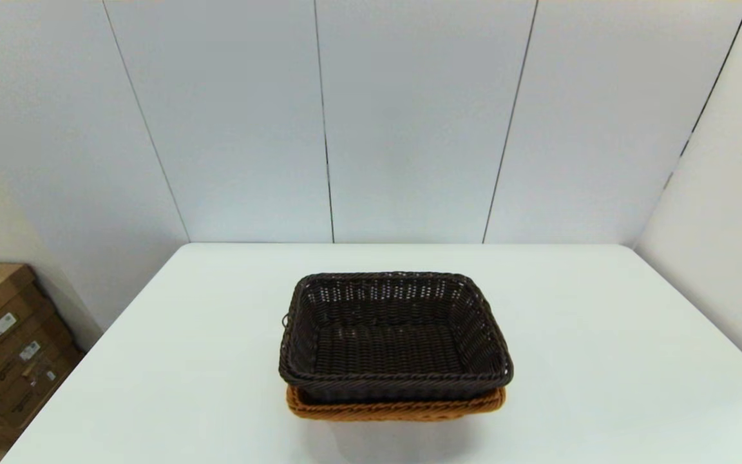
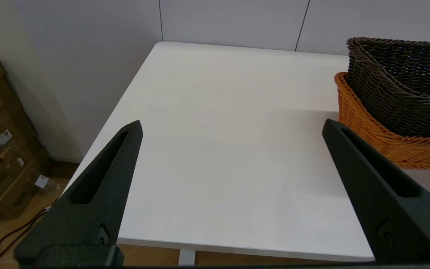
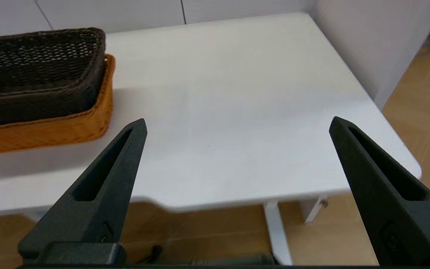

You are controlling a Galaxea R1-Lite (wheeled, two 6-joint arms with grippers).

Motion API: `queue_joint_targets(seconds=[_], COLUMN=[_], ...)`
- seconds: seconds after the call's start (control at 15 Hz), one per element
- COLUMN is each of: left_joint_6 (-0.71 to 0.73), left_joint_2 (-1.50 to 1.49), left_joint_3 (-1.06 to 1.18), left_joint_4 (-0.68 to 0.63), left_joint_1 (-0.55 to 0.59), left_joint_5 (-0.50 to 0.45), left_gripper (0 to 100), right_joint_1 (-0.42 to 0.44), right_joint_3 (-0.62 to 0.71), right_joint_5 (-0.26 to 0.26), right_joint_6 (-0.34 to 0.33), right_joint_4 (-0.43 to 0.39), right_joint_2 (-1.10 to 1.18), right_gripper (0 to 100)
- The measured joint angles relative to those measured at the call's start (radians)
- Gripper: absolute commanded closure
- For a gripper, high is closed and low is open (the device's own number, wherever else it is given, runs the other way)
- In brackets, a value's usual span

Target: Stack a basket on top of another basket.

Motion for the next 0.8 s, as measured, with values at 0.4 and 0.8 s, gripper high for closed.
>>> queue_joint_targets(seconds=[0.4,0.8], left_joint_6=[0.0,0.0], left_joint_2=[0.0,0.0], left_joint_3=[0.0,0.0], left_joint_4=[0.0,0.0], left_joint_1=[0.0,0.0], left_joint_5=[0.0,0.0], left_gripper=[0,0], right_joint_1=[0.0,0.0], right_joint_3=[0.287,0.445], right_joint_5=[0.003,0.076], right_joint_6=[-0.145,-0.145], right_joint_4=[-0.38,-0.526], right_joint_2=[-0.023,-0.024], right_gripper=[0,0])
